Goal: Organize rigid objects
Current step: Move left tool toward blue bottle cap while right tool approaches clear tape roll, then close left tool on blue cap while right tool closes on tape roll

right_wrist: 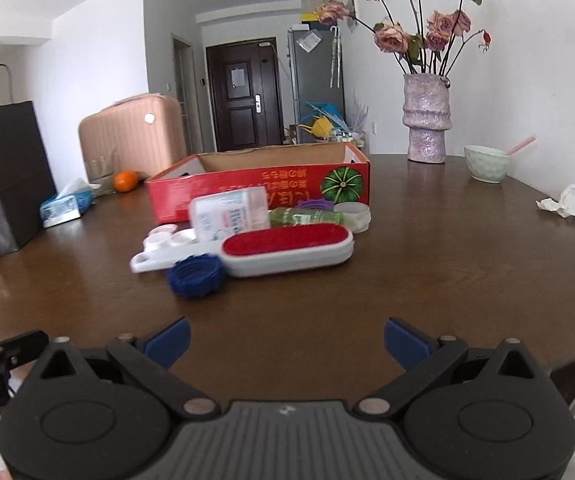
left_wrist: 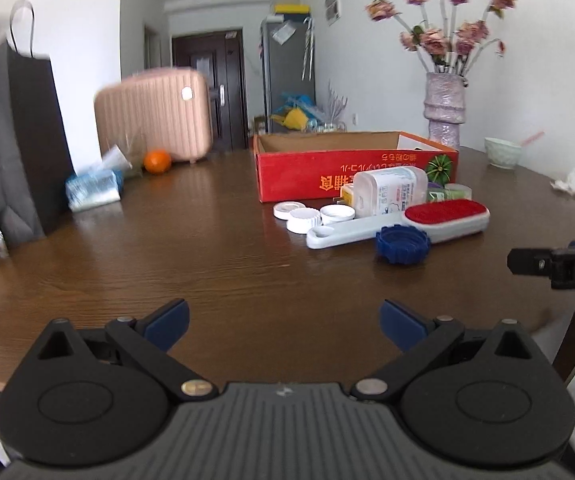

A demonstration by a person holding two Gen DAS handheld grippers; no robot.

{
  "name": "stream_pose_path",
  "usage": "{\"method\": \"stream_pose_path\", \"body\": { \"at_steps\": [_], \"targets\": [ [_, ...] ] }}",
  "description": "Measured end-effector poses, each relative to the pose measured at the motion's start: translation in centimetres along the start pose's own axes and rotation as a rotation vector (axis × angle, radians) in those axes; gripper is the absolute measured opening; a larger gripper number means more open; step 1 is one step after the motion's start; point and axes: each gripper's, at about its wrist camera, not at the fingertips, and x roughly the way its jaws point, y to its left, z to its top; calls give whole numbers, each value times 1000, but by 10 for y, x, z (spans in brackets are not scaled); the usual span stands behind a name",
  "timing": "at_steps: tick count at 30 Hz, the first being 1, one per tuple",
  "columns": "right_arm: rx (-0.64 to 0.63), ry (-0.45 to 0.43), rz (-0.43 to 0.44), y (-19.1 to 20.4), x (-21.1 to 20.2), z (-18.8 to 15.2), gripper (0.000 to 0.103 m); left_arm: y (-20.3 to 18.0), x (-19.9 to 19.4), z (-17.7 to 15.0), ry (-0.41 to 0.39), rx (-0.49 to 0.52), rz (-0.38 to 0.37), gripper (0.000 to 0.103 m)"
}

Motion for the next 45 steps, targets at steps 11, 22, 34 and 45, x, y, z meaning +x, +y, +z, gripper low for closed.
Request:
{"method": "stream_pose_path", "body": {
  "at_steps": [11, 22, 34, 45],
  "targets": [
    [-36, 19, -80, -50, 65, 34, 103, -61, 80, 40, 67, -26, -169, 102],
    [50, 44, 191, -132, 130, 93, 96, -83, 106, 56, 141, -23, -160, 55],
    [-22, 147, 271, -132, 209, 120, 19, -82, 101, 59, 140, -18, -104, 8],
    [-84, 149, 163, -145, 156, 92, 7, -79, 79, 60, 66, -40, -136, 41]
  ]
}}
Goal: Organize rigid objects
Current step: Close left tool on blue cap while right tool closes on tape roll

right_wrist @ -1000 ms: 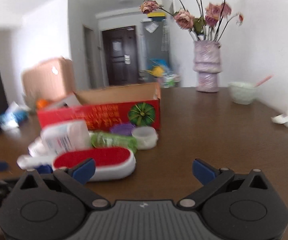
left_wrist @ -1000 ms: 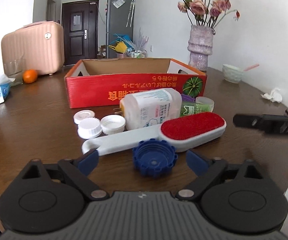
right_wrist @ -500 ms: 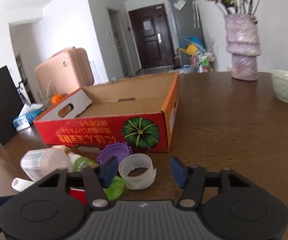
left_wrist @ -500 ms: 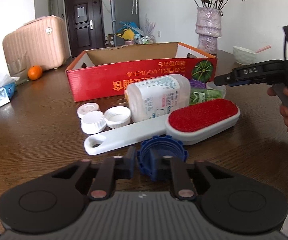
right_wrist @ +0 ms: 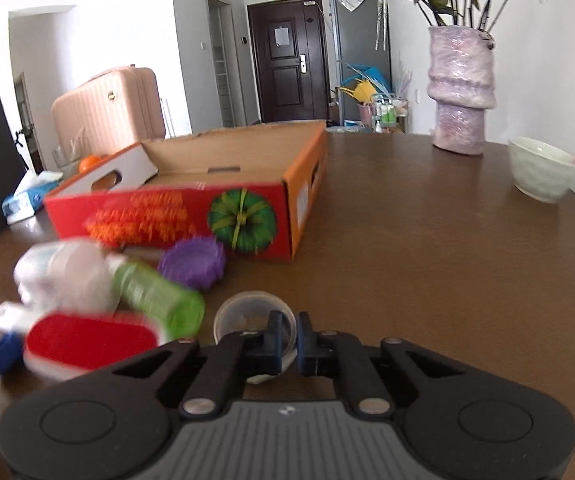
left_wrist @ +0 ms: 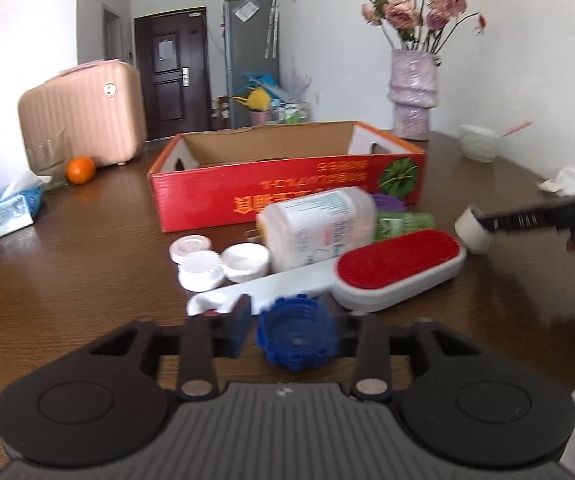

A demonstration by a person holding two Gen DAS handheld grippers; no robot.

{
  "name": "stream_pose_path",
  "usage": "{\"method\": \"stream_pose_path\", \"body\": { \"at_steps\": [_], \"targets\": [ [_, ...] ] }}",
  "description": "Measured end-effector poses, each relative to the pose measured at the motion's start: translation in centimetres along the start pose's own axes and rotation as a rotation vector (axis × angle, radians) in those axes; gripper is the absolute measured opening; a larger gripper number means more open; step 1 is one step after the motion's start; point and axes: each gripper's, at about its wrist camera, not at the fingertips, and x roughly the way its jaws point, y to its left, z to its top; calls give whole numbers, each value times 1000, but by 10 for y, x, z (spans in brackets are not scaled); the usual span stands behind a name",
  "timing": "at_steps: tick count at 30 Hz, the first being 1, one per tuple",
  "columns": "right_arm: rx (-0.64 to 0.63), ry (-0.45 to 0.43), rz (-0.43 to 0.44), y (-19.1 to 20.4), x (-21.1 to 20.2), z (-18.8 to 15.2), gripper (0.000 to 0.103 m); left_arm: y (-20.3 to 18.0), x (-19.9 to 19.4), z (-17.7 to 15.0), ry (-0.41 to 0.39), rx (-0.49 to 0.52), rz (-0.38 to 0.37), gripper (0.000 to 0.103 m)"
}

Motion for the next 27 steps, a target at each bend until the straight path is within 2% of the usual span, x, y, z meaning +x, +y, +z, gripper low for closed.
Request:
{"method": "stream_pose_path", "body": {
  "at_steps": [4, 6, 7, 9, 12, 14, 17, 22, 23, 27],
  "targets": [
    [-2, 10, 61, 20, -29, -24, 8, -7, 9, -4, 50, 8, 23, 55],
    [11, 1, 99, 29, -39, -33, 14, -5, 14, -5, 64, 1, 18, 59],
    [6, -6, 109, 34, -43, -36, 15, -5, 16, -5, 66, -3, 17, 64],
    [5, -38, 111, 39, -54, -39, 34, -3, 18, -5, 66, -17, 22, 73],
    [30, -83, 121, 41, -68, -43, 52, -6, 22, -6, 67, -2, -4, 73],
    [37, -100, 132, 44, -75, -48, 54, -8, 26, -7, 79, 14, -7, 72],
    [46, -93, 148, 47, -71, -50, 57, -7, 32, -8, 99, 18, 4, 55],
    [6, -49, 79, 60, -52, -51, 54, -3, 26, -8, 81, 12, 28, 55],
    [-11, -46, 59, 64, -49, -50, 42, -2, 22, -8, 70, 20, 34, 55],
    [-46, -53, 13, 71, -50, -53, 42, 2, 1, -9, 29, 22, 50, 55]
  ]
}}
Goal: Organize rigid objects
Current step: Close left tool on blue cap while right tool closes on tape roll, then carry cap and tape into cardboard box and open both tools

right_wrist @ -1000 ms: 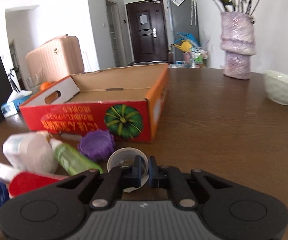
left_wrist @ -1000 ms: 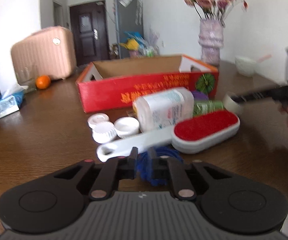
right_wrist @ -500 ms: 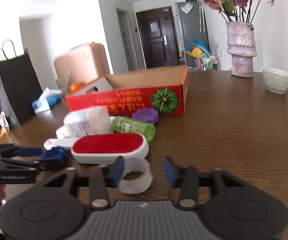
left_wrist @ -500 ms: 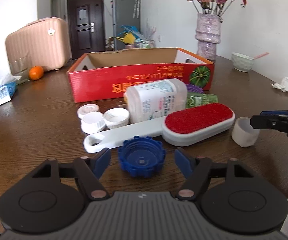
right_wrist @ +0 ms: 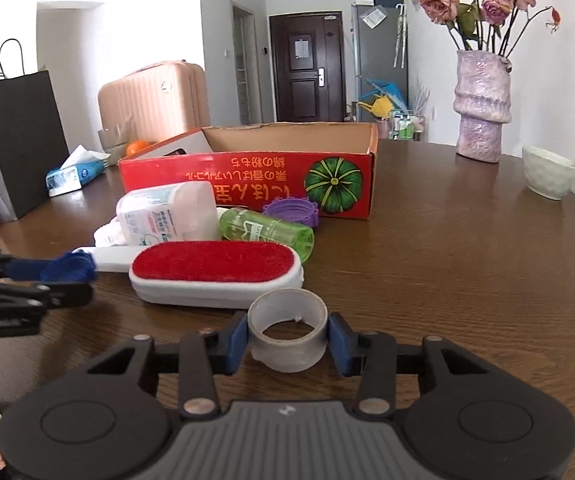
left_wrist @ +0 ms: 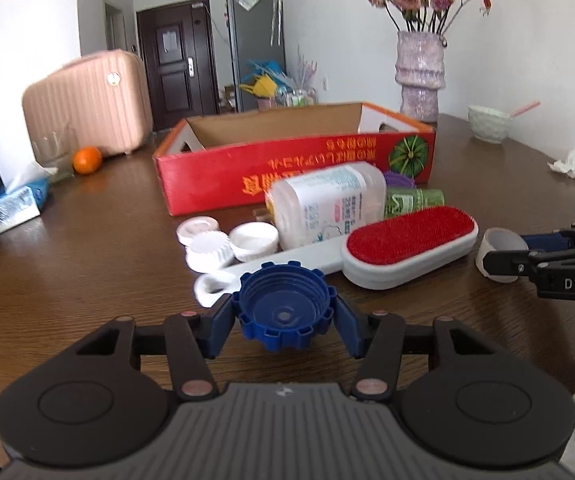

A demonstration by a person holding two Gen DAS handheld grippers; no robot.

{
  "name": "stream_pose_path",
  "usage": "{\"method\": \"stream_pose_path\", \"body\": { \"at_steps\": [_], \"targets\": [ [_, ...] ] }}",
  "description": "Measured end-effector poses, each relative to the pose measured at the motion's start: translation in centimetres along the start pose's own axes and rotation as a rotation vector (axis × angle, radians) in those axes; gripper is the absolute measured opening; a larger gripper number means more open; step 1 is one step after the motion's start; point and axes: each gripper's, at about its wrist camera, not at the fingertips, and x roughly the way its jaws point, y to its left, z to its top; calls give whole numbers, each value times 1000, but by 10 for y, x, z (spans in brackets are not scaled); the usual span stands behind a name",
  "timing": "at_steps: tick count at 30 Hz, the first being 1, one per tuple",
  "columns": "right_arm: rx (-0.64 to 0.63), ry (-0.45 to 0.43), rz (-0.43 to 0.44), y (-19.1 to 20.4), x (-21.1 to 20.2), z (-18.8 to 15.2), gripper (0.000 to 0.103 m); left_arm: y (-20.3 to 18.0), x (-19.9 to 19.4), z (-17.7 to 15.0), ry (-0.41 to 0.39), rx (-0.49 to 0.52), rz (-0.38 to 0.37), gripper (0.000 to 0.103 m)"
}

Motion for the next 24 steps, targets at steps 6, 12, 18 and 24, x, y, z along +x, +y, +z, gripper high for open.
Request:
{"method": "stream_pose_path", "body": {
  "at_steps": [6, 12, 18, 24],
  "targets": [
    [-19, -33, -19, 16, -27, -9, 42, 9, -30, -6, -33, -12, 18, 55],
    [14, -103, 9, 30, -63, -20, 42, 16, -59, -13, -77, -25, 23, 55],
    [15, -154, 13, 36, -75, -19, 42, 25, -66, -5, -122, -44, 35, 55],
    [-52, -191, 9, 28, -61, 23, 42, 46, -35, 48, -218, -58, 41, 55]
  ]
}}
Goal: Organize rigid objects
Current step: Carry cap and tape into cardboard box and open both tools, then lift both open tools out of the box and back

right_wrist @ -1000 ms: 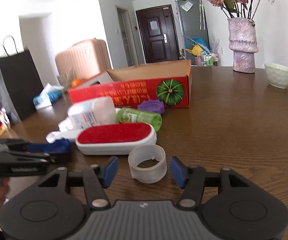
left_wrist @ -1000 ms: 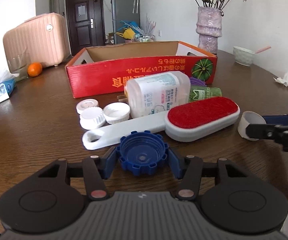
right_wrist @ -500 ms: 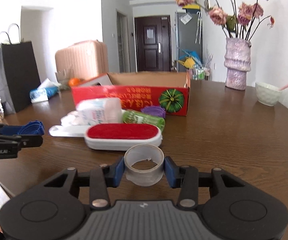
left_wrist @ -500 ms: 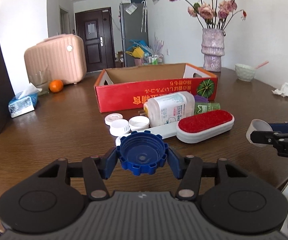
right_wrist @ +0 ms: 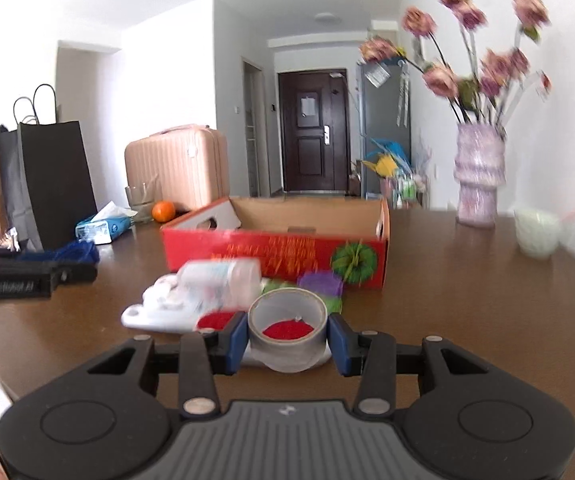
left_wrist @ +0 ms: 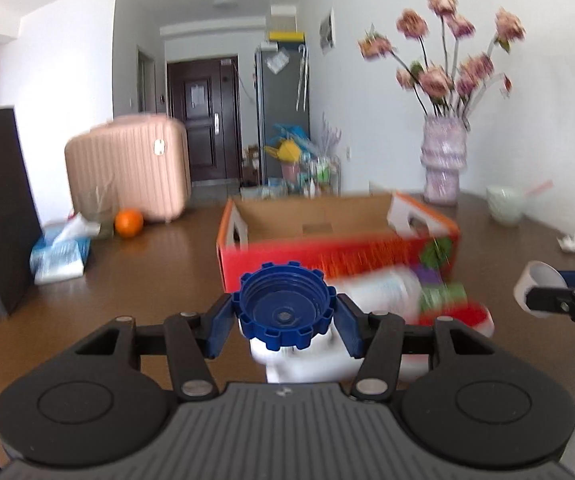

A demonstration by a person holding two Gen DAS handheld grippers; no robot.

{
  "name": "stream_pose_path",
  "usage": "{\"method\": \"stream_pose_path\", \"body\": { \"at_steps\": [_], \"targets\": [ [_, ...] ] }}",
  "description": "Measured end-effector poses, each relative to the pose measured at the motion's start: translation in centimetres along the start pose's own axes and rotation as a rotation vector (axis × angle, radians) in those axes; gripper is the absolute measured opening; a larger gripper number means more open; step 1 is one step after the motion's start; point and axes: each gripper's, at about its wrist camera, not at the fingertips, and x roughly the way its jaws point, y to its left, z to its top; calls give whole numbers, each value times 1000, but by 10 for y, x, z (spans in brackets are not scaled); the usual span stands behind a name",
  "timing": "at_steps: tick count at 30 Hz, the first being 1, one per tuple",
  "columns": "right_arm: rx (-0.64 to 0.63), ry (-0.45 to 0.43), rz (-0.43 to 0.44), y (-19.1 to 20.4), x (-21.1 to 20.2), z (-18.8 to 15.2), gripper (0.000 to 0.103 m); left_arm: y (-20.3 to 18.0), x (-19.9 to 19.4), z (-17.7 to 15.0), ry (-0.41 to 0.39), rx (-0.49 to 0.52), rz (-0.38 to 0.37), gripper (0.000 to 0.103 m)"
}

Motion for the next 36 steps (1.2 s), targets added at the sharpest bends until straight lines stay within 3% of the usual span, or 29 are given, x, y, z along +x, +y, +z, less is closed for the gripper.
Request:
{"method": "stream_pose_path", "body": {
  "at_steps": [4, 8, 11, 13, 17, 20, 21, 23, 26, 31, 36],
  "targets": [
    [-36, -7, 28, -18, 36, 45, 42, 13, 62, 49, -25, 10, -18, 55],
    [-41, 13, 56, -49, 110, 104, 42, 18, 165, 92, 25, 78, -15, 55],
    [-5, 74, 84, -76, 184, 144, 42, 18, 252, 114, 142, 104, -2, 55],
    [36, 168, 84, -94, 242, 165, 42, 20, 304, 122, 257, 111, -11, 55],
    [-32, 295, -44, -101, 337, 183, 42, 25, 372, 119, 398, 127, 17, 55],
    [-87, 376, -95, -98, 381, 178, 43, 30, 384, 111, 413, 145, 34, 57],
    [-90, 398, -105, -98, 392, 175, 55, 31, 382, 111, 402, 138, 10, 61],
    [-76, 446, -107, -98, 404, 171, 65, 33, 374, 111, 352, 157, 2, 73],
    [-66, 401, -106, -98, 400, 172, 83, 29, 373, 109, 350, 198, -25, 74],
    [-44, 396, -103, -102, 391, 172, 83, 31, 367, 114, 370, 191, -39, 80],
    [-30, 355, -84, -99, 340, 187, 85, 46, 320, 138, 374, 105, -62, 81]
  ]
}}
